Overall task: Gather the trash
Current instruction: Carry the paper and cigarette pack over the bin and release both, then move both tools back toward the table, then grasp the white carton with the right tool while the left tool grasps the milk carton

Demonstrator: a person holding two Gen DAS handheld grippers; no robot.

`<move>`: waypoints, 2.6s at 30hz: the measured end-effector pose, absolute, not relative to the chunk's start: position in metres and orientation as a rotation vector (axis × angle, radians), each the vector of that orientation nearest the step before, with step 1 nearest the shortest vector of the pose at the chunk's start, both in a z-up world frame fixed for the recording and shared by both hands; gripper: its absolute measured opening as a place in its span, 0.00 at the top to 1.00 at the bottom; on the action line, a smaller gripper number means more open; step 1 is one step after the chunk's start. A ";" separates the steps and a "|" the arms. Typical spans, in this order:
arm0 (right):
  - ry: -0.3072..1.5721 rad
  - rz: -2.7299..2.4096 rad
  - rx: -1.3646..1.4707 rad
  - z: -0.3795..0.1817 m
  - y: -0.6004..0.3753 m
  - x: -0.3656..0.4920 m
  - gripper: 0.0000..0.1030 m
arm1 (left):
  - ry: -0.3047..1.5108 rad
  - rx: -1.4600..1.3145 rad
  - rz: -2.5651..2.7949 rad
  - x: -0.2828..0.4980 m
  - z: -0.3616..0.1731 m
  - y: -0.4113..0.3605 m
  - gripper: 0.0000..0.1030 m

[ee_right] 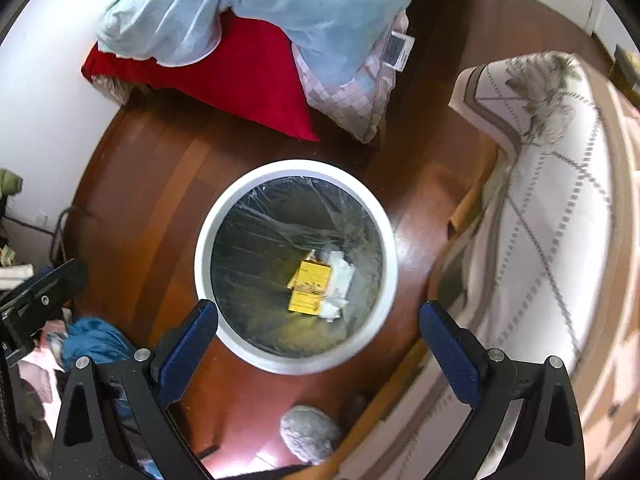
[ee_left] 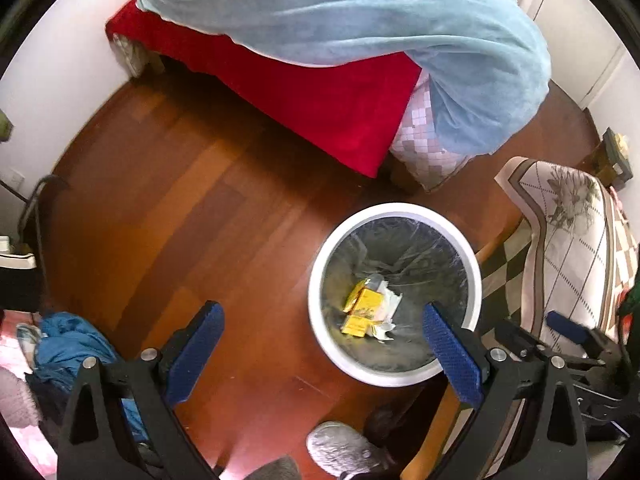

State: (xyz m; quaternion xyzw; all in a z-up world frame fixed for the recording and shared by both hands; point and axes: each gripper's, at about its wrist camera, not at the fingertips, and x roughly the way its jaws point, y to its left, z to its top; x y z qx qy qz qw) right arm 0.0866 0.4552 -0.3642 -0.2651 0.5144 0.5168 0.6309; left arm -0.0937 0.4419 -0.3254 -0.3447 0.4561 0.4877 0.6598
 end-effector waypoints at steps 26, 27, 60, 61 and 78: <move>0.899 1.247 -0.418 -0.204 0.265 0.048 0.01 | 0.877 -0.568 1.165 -0.125 -0.195 0.289 0.02; 0.889 1.252 -0.404 -0.198 0.254 0.047 0.01 | 0.869 -0.562 1.163 -0.127 -0.189 0.281 0.02; 1.199 0.699 -0.991 -0.312 0.027 0.354 0.01 | 1.177 -0.381 0.803 0.214 -0.318 0.093 0.02; 1.201 0.704 -1.040 -0.319 0.028 0.360 0.01 | 1.190 -0.377 0.798 0.220 -0.324 0.089 0.02; 1.462 0.576 -0.059 -0.323 -0.073 0.459 0.55 | 1.205 -0.361 0.691 0.280 -0.314 0.104 0.02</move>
